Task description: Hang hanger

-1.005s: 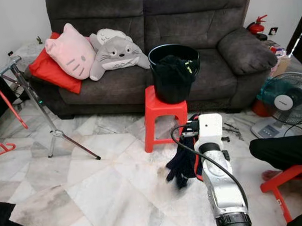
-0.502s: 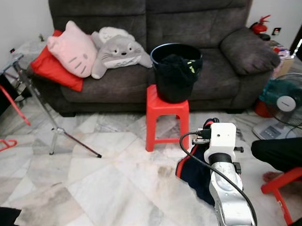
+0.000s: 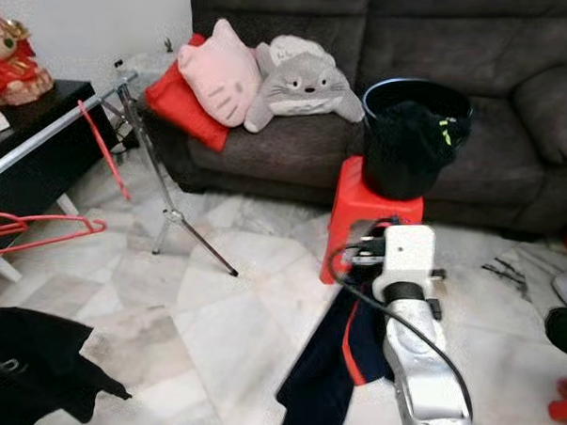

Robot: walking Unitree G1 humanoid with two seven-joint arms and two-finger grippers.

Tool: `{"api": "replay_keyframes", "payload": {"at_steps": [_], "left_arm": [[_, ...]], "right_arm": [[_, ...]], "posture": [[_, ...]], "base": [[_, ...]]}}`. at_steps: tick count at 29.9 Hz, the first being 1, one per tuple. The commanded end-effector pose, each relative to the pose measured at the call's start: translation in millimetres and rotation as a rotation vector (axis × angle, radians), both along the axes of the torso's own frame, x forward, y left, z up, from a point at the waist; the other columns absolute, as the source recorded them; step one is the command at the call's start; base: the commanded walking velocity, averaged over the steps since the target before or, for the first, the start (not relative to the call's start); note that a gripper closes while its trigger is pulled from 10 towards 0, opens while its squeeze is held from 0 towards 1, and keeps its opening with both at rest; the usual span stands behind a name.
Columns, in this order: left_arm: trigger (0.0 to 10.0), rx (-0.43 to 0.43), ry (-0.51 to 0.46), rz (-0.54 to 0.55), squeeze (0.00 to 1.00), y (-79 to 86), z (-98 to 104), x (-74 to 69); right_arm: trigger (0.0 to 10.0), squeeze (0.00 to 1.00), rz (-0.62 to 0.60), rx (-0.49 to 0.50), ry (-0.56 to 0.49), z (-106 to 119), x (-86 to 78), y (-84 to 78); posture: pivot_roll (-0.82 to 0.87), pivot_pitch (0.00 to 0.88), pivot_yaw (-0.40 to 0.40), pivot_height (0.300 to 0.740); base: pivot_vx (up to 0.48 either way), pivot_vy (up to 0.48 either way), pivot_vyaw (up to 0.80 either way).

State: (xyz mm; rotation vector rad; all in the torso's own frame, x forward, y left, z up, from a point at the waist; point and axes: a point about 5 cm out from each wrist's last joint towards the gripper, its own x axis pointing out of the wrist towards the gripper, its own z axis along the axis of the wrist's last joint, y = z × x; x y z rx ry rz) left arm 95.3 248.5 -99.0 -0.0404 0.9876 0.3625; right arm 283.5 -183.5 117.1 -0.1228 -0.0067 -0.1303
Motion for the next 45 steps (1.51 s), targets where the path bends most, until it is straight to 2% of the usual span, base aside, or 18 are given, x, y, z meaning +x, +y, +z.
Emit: {"api": "replay_keyframes", "payload": {"at_steps": [1,28,35,45], "left_arm": [[10.0,-0.011,0.028,-0.004,0.00,-3.7,-3,-8.9],[10.0,-0.014,0.017,-0.002,0.00,-5.7,-3,-7.0],[10.0,-0.009,-0.016,0.028,0.00,-5.0,-2,-3.6],[10.0,-0.001,-0.049,0.042,0.00,-5.7,0,-1.3]], "right_arm": [[10.0,0.00,-0.008,-0.007,-0.045,11,1.0,-3.9],[10.0,0.00,0.013,-0.009,-0.047,13,9.7,-1.8],[10.0,0.00,0.021,0.001,-0.028,9,11.7,0.6],[10.0,0.00,0.052,-0.003,0.028,-3,13.3,-0.7]], "posture": [[-0.13,0.000,0.044,0.740],[-0.11,0.000,0.028,0.740],[-0.09,0.000,0.017,0.740],[-0.09,0.000,0.011,0.740]], "base": [[0.000,0.000,0.80],[0.000,0.000,0.80],[0.000,0.000,0.80],[0.000,0.000,0.32]]}}
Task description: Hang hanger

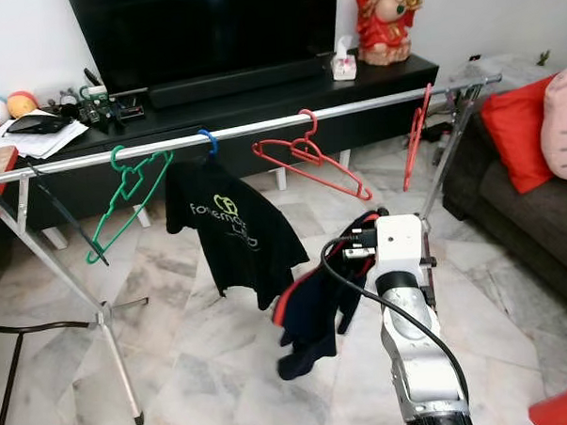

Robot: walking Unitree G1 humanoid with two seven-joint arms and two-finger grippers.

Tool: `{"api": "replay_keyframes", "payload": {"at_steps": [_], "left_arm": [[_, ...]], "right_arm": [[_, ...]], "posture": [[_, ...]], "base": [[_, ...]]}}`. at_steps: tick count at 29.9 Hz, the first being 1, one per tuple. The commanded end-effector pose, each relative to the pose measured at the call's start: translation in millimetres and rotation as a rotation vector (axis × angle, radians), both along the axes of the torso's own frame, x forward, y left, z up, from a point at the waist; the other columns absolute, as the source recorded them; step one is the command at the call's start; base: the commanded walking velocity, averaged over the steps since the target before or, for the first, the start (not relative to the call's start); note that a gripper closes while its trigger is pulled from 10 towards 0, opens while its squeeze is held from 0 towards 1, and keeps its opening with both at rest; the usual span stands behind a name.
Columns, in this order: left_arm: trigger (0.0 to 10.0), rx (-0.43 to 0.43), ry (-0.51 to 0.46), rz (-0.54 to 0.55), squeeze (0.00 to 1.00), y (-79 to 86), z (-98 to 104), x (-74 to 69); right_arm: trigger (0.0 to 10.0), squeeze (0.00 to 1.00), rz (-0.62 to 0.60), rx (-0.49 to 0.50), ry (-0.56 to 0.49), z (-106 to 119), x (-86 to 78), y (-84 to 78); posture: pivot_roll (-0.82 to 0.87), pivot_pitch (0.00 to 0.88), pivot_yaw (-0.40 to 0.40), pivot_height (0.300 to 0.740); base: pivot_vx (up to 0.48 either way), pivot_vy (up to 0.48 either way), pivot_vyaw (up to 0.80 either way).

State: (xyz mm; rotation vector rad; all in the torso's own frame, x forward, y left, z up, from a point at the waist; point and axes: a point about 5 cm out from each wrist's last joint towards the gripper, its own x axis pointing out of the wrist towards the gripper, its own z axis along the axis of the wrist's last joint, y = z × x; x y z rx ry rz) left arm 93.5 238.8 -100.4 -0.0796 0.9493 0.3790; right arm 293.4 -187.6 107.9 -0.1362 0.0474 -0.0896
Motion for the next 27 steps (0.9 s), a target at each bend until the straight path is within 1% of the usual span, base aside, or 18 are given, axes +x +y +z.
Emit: {"api": "replay_keyframes", "payload": {"at_steps": [1,5,7,11,15,17,18,19,23,24,25,26,27], "left_arm": [[10.0,0.017,-0.008,0.013,0.00,4.0,1,0.6],[10.0,0.025,-0.038,0.031,0.00,4.2,3,1.7],[10.0,0.027,-0.054,0.041,0.00,4.3,3,2.1],[10.0,0.079,-0.119,0.058,0.00,5.9,8,5.3],[10.0,0.101,-0.160,0.067,0.00,5.9,11,7.1],[10.0,0.101,-0.160,0.067,0.00,5.8,11,7.1],[10.0,0.239,-0.407,0.016,0.00,24.8,41,37.8],[10.0,0.296,-0.515,-0.007,0.00,30.7,55,49.2],[10.0,0.298,-0.517,-0.007,0.00,30.6,55,49.1],[10.0,0.392,-0.674,-0.099,0.00,31.5,94,74.0],[10.0,0.419,-0.715,-0.126,0.00,30.2,107,79.2],[10.0,0.426,-0.738,-0.137,0.00,29.7,113,80.6],[10.0,0.427,-0.737,-0.140,0.00,30.0,113,79.7]], "right_arm": [[10.0,0.00,0.013,0.006,-0.028,6,3.5,3.0],[10.0,0.00,0.013,0.024,0.017,-5,4.2,-1.2],[10.0,0.00,0.018,0.016,0.038,-11,4.3,-2.6],[10.0,0.00,0.030,-0.017,0.129,-36,3.2,-9.2],[10.0,0.00,0.023,-0.006,0.170,-48,1.3,-14.6],[10.0,0.00,0.024,-0.006,0.168,-48,1.6,-14.8],[10.0,0.00,0.004,-0.010,0.220,-62,-2.0,-22.0],[10.0,0.00,-0.005,-0.012,0.241,-68,-3.6,-25.1],[10.0,0.00,-0.003,-0.012,0.238,-69,-3.0,-25.4],[10.0,0.00,-0.025,-0.022,0.318,-87,-10.7,-32.1],[10.0,0.00,-0.031,-0.021,0.341,-92,-13.4,-33.9],[10.0,0.00,-0.029,-0.022,0.355,-96,-15.3,-34.3],[10.0,0.00,-0.026,-0.024,0.355,-97,-15.5,-34.1]], "posture": [[-0.09,0.000,0.011,0.740],[-0.09,0.000,0.011,0.740],[-0.09,0.000,0.009,0.740],[-0.08,0.000,0.000,0.740],[-0.07,0.000,-0.007,0.740],[-0.07,0.000,-0.007,0.740],[-0.06,0.000,-0.013,0.740],[-0.06,0.000,-0.013,0.740],[-0.06,0.000,-0.013,0.740],[-0.04,0.000,-0.021,0.740],[-0.04,0.000,-0.021,0.740],[-0.05,0.000,-0.021,0.740],[-0.05,0.000,-0.021,0.740]], "base": [[0.000,0.000,0.00],[0.000,0.000,0.00],[0.000,0.000,0.00],[0.000,0.000,0.00],[0.000,0.000,0.00],[0.000,0.000,0.00],[0.000,0.000,0.00],[0.000,0.000,0.00],[0.000,0.000,0.00],[0.000,0.000,0.00],[0.000,0.000,0.00],[0.000,0.000,0.00],[0.000,0.000,0.00]]}}
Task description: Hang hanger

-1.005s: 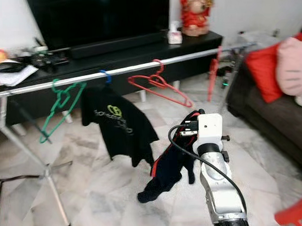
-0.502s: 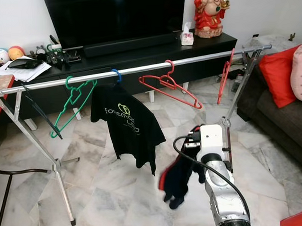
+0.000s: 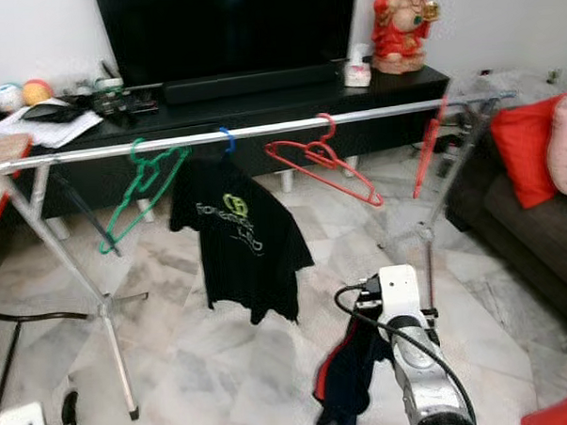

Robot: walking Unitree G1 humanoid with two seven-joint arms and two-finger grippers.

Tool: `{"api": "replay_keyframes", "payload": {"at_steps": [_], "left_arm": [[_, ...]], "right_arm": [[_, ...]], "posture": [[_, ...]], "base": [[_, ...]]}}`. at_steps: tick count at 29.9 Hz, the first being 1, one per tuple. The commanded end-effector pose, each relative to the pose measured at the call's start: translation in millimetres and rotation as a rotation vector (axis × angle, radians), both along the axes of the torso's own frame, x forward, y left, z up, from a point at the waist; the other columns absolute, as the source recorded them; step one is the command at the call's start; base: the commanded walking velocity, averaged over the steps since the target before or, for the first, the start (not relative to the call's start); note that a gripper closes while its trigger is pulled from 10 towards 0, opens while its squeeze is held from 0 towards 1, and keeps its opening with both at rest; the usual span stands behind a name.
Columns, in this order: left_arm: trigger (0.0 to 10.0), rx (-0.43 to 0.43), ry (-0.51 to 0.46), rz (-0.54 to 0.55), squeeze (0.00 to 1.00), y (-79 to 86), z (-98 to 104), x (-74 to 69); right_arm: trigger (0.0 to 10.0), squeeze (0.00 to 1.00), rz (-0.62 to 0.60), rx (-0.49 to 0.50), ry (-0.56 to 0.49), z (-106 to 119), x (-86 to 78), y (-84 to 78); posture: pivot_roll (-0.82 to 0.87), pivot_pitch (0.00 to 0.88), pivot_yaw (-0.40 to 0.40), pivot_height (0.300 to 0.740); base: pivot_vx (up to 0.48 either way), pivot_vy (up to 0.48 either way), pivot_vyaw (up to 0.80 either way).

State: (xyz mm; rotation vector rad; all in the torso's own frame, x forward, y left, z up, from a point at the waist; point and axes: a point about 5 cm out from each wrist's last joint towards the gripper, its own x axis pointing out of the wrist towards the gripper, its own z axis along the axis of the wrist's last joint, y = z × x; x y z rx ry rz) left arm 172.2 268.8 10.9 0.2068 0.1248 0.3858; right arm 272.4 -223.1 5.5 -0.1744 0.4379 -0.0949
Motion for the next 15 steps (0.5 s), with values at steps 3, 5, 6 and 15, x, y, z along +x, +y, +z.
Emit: {"api": "replay_keyframes", "payload": {"at_steps": [3,5,6,15], "left_arm": [[10.0,0.041,0.008,-0.018,0.00,1.4,4,-1.8],[10.0,0.066,-0.043,-0.034,0.00,1.4,16,0.2],[10.0,0.085,-0.064,-0.052,0.00,-1.0,26,2.3],[10.0,0.112,-0.146,-0.149,0.00,-25.3,68,19.2]], "right_arm": [[10.0,0.00,0.007,-0.001,-0.033,3,5.1,0.5],[10.0,0.00,-0.003,-0.003,-0.017,1,4.1,-2.7],[10.0,0.00,-0.005,-0.006,-0.005,-1,3.5,-3.6],[10.0,0.00,-0.018,0.022,0.075,-18,-4.3,2.8]], "posture": [[-0.05,0.000,-0.021,0.740],[-0.05,0.000,-0.021,0.740],[-0.05,0.000,-0.022,0.740],[-0.03,0.000,-0.026,0.740]], "base": [[0.000,0.000,0.00],[0.000,0.000,0.00],[0.000,0.000,0.00],[0.000,0.000,0.00]]}}
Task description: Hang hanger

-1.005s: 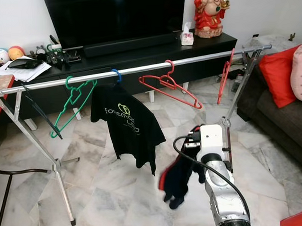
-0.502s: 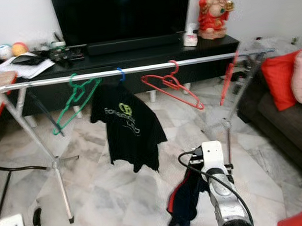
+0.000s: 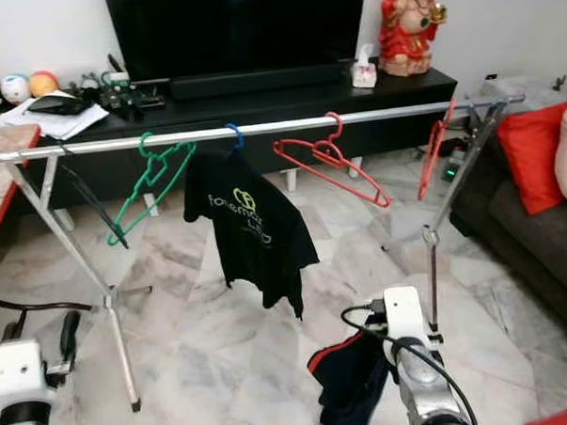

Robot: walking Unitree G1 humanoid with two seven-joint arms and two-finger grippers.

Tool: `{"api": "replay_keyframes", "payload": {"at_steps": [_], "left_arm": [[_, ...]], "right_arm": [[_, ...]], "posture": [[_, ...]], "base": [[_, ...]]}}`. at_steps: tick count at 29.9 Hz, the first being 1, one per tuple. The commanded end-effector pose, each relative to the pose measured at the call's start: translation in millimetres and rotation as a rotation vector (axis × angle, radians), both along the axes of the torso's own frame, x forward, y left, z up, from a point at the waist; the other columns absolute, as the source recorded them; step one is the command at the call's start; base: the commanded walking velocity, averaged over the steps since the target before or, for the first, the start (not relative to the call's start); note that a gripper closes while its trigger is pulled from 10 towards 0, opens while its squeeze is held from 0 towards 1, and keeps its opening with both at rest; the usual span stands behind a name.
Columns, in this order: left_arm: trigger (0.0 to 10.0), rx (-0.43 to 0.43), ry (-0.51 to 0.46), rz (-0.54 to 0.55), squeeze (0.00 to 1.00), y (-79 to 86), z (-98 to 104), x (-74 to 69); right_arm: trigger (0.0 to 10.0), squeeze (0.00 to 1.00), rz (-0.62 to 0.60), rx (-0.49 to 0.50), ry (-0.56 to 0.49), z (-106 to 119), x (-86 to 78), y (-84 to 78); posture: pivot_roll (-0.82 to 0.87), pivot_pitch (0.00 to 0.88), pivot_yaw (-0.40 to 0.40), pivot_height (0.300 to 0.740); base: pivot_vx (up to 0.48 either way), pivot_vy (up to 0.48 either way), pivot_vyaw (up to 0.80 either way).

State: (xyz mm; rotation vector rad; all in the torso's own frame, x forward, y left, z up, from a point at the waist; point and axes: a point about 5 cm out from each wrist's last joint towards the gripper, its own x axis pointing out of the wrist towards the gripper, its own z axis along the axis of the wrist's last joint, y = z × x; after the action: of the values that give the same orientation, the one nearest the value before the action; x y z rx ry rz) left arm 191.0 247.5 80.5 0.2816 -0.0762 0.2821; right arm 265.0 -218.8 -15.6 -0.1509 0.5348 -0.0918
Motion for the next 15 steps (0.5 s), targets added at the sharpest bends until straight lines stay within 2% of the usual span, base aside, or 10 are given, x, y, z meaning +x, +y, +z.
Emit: {"api": "replay_keyframes", "payload": {"at_steps": [1,9,12,15], "left_arm": [[10.0,0.011,0.025,-0.020,0.00,-4.0,-1,0.4],[10.0,0.014,0.012,-0.119,0.00,-33.0,23,8.7],[10.0,0.062,0.005,-0.176,0.00,-43.7,32,13.7],[10.0,0.067,-0.005,-0.190,0.00,-47.2,37,16.3]], "right_arm": [[10.0,0.00,-0.007,-0.005,-0.020,3,3.1,-1.5],[10.0,0.00,-0.019,0.005,0.028,-8,-7.2,-0.6],[10.0,0.00,-0.025,0.010,0.033,-10,-8.8,-1.0],[10.0,0.00,-0.026,0.010,0.035,-10,-8.9,-1.0]], "posture": [[-0.03,0.000,-0.026,0.740],[-0.03,0.000,-0.024,0.740],[-0.03,0.000,-0.023,0.740],[-0.02,0.000,-0.025,0.740]], "base": [[0.000,0.000,0.00],[0.000,0.000,0.00],[0.000,0.000,0.00],[0.000,0.000,0.00]]}}
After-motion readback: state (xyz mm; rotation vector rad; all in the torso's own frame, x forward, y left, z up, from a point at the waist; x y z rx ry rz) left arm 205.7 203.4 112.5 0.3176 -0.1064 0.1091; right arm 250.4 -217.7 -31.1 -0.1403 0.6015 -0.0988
